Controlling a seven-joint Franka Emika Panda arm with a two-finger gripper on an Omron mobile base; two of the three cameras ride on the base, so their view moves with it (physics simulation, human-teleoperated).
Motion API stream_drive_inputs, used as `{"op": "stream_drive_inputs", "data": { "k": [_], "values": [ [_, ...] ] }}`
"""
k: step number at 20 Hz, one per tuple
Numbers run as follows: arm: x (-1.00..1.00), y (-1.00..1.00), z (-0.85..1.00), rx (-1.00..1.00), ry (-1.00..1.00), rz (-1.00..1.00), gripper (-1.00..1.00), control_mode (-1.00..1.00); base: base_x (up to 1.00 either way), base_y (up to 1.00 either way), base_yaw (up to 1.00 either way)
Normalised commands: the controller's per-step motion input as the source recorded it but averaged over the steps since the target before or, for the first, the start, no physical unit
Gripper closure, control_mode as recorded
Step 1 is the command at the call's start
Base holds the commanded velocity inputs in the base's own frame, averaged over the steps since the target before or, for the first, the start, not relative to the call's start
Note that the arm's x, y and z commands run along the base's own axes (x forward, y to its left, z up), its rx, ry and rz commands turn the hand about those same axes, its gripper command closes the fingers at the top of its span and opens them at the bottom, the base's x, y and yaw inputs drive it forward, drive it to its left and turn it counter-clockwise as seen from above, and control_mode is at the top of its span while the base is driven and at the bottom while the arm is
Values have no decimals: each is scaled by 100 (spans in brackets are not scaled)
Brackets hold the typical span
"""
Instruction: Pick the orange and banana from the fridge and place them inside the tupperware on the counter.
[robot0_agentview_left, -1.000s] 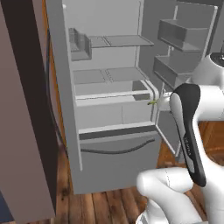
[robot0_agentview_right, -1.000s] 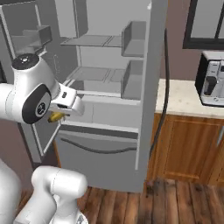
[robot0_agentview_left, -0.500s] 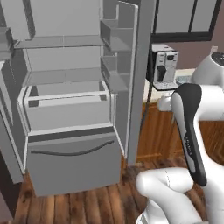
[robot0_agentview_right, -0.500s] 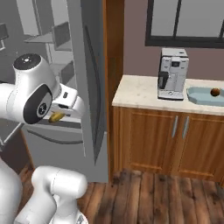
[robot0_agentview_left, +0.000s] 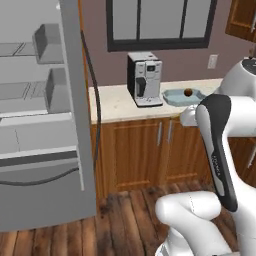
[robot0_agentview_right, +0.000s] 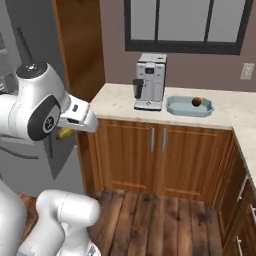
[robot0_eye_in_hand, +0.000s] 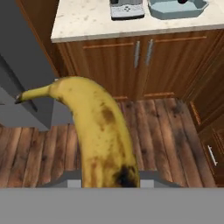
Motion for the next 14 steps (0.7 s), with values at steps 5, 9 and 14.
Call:
{"op": "stream_drive_inputs", "data": {
  "k": [5, 9, 14],
  "values": [
    [0, 0, 0, 0, 0, 0, 100, 100, 5, -69, 0],
    [0, 0, 0, 0, 0, 0, 100, 100, 21, -49, 0],
    [0, 0, 0, 0, 0, 0, 100, 100, 44, -28, 0]
  ]
}}
